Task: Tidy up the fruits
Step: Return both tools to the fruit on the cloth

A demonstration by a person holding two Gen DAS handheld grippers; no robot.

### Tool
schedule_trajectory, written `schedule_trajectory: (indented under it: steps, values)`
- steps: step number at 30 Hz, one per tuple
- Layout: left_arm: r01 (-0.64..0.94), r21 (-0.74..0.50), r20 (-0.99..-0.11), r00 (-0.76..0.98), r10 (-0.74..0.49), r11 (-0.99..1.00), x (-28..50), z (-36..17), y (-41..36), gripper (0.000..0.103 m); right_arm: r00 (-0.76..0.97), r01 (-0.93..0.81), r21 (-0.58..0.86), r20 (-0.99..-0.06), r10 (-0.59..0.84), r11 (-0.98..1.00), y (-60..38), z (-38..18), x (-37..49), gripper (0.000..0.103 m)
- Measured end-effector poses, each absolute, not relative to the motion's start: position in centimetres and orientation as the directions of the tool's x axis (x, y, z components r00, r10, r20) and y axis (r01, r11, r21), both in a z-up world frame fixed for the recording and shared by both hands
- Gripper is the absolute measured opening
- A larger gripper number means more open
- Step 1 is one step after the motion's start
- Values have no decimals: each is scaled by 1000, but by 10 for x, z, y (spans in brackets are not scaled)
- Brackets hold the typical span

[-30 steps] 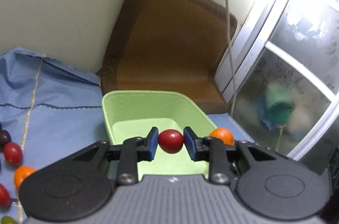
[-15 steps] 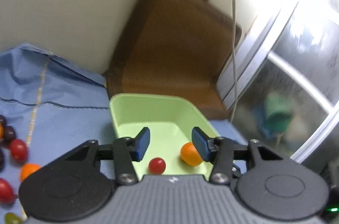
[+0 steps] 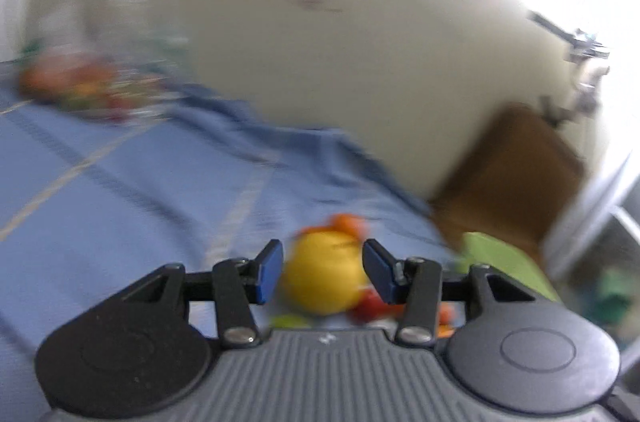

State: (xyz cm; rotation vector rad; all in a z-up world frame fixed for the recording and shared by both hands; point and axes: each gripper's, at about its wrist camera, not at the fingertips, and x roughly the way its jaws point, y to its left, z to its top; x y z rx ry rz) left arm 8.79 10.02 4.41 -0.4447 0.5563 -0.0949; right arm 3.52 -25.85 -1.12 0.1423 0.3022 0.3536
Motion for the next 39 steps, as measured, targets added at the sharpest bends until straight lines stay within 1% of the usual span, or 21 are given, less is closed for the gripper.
schedule_trajectory:
  steps: [4, 9, 10, 11, 12, 14, 15, 16, 18, 21, 25, 30, 33, 37, 39]
  values:
    - [-85, -405, -519, 841, -152, 910, 74, 23, 122, 45, 847, -376, 224, -311, 431, 899, -225, -15, 38, 56]
    - [-61, -367, -533, 832, -156, 928, 69, 5, 117, 45, 818, -397, 236, -348, 459, 887, -201, -17, 39, 55]
    - [-51, -363, -532, 831, -163, 930, 69, 2, 115, 45, 815, -393, 233, -358, 455, 889, -199, -19, 41, 54]
    - [-40, -360, -533, 829, -170, 932, 69, -1, 113, 45, 809, -390, 231, -377, 452, 891, -197, -19, 43, 50]
    - [-34, -355, -539, 824, -175, 934, 68, -4, 110, 45, 805, -387, 232, -388, 450, 893, -195, -19, 44, 50]
    - [-2, -349, -514, 837, -189, 937, 67, -2, 107, 45, 807, -372, 229, -399, 436, 899, -195, -19, 45, 50]
    - [5, -335, -505, 843, -184, 942, 65, -2, 105, 45, 804, -367, 232, -409, 433, 901, -195, -20, 47, 48]
    - [17, -324, -502, 845, -187, 946, 64, -2, 102, 45, 799, -363, 236, -419, 431, 901, -195, -21, 48, 43]
    - [41, -299, -483, 855, -188, 954, 60, 1, 97, 45, 794, -348, 244, -436, 423, 905, -195, -23, 51, 43]
    - [81, -262, -462, 864, -199, 962, 55, 4, 86, 45, 799, -339, 239, -437, 412, 910, -193, -22, 53, 43]
    - [164, -255, -449, 853, -267, 953, 54, 10, 68, 45, 815, -347, 189, -424, 396, 918, -191, -14, 59, 43]
    - [253, -224, -428, 842, -329, 941, 58, 18, 37, 45, 817, -362, 179, -412, 404, 915, -194, 4, 85, 42]
    - [274, -199, -440, 833, -336, 941, 64, 13, 22, 45, 782, -414, 143, -451, 431, 899, -184, 10, 108, 42]
    - [285, -170, -480, 812, -332, 943, 71, 5, 10, 45, 712, -501, 90, -522, 469, 861, -164, 9, 134, 43]
    - [289, -167, -496, 802, -334, 943, 75, 4, 7, 45, 672, -532, 89, -560, 484, 842, -156, 4, 147, 43]
